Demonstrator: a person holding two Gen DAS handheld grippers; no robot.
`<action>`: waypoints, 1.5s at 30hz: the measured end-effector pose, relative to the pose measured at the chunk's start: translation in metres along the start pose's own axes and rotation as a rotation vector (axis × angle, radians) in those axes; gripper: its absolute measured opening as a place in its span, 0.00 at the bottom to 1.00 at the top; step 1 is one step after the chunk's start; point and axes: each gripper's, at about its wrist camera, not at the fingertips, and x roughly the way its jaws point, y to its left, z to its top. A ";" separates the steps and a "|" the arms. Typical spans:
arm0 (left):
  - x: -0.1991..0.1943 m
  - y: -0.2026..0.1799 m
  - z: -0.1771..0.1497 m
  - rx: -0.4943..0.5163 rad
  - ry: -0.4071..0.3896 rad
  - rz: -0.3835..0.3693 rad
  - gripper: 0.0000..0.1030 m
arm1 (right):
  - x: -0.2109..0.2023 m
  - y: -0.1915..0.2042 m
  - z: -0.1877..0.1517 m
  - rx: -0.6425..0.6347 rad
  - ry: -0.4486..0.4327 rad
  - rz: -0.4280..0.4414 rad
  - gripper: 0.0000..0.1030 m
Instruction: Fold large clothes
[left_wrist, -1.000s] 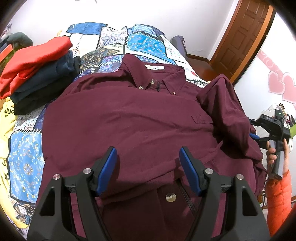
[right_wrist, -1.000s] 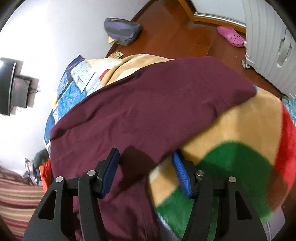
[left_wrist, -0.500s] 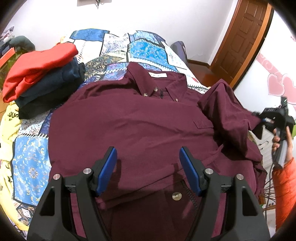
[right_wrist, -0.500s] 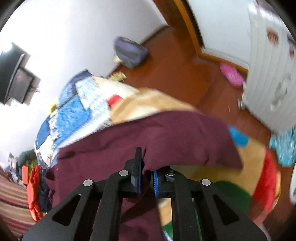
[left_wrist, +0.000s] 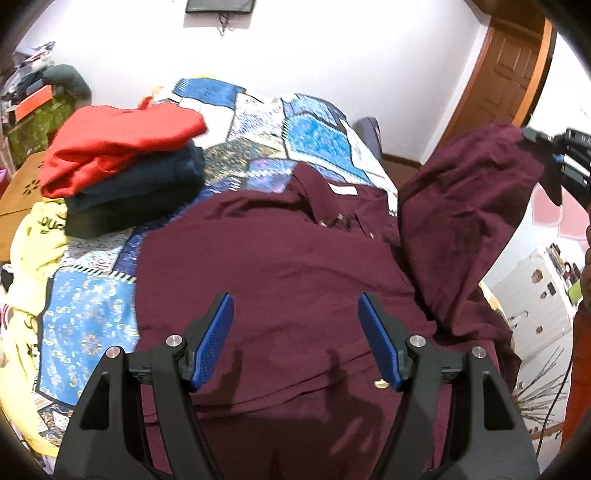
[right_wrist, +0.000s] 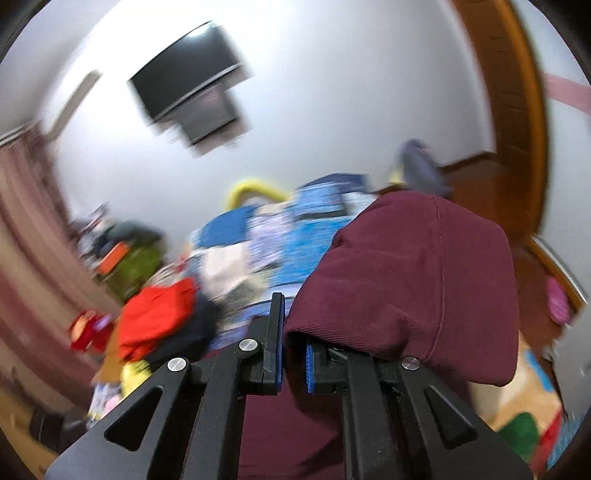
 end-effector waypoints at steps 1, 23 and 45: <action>-0.003 0.004 0.000 -0.006 -0.005 0.002 0.67 | 0.006 0.012 -0.004 -0.019 0.015 0.027 0.08; -0.036 0.137 -0.057 -0.280 0.014 0.140 0.67 | 0.193 0.151 -0.204 -0.319 0.780 0.157 0.19; 0.039 0.108 -0.065 -0.618 0.224 -0.307 0.67 | 0.056 0.028 -0.106 -0.467 0.329 -0.121 0.58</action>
